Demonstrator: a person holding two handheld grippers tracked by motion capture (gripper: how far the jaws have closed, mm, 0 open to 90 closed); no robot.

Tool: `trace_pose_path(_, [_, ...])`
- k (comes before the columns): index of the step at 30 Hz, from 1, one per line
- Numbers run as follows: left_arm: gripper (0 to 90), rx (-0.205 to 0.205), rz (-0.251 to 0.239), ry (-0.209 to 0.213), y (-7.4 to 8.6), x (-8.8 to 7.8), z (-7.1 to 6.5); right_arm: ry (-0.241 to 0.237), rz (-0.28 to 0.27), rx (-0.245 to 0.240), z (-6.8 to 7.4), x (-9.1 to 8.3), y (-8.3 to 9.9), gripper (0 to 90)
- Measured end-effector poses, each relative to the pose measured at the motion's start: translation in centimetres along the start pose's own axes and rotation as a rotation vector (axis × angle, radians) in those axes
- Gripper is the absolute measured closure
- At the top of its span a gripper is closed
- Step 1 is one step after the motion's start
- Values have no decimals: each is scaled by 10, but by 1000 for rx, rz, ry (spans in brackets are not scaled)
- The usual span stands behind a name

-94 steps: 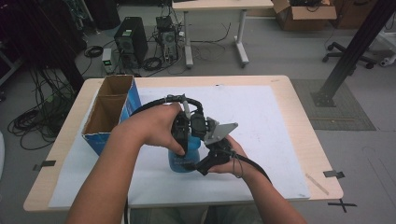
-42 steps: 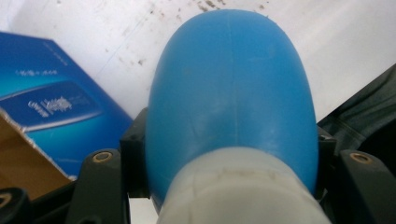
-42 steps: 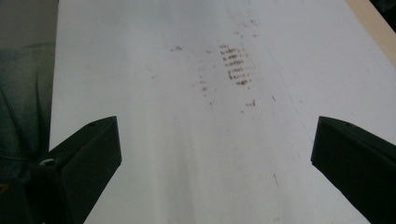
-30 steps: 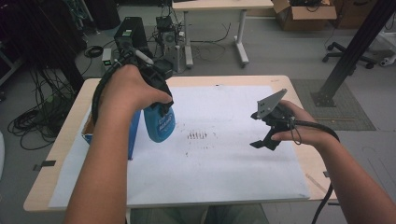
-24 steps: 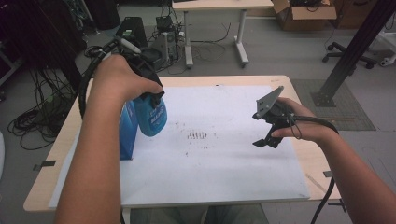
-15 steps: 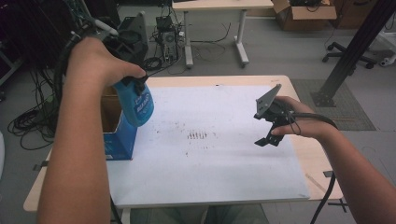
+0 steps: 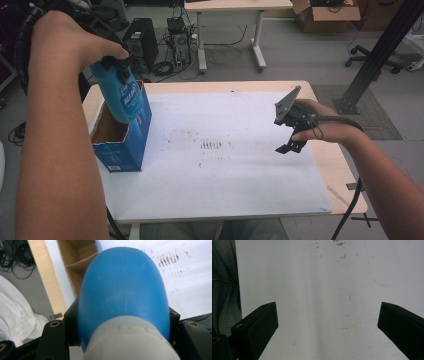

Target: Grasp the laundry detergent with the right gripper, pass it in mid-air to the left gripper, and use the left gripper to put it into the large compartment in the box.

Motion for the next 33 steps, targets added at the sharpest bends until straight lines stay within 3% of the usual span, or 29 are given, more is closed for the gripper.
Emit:
trace_pose_path(9, [385,-130,-2,-9,-1,-4,27,-5,32,-11,-2,0,-2,35])
trace_pose_path(20, [385,-234,14,-26,-4,5,47,-2,48,-13,-6,-2,-5,34])
trace_pose_path(33, [386,-256,47,-4,-1,33,61,-13,53,-11,-3,2,-5,36])
Point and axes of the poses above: each handheld gripper's, and its own axes: x roughly forward along the jaws, y roughly out of its underside, z roughly to its left, the point moved 1 cm from there along x, roughly forward along the jaws, and after that the axes turned 6 degrees about y, right-handed, at the moved point
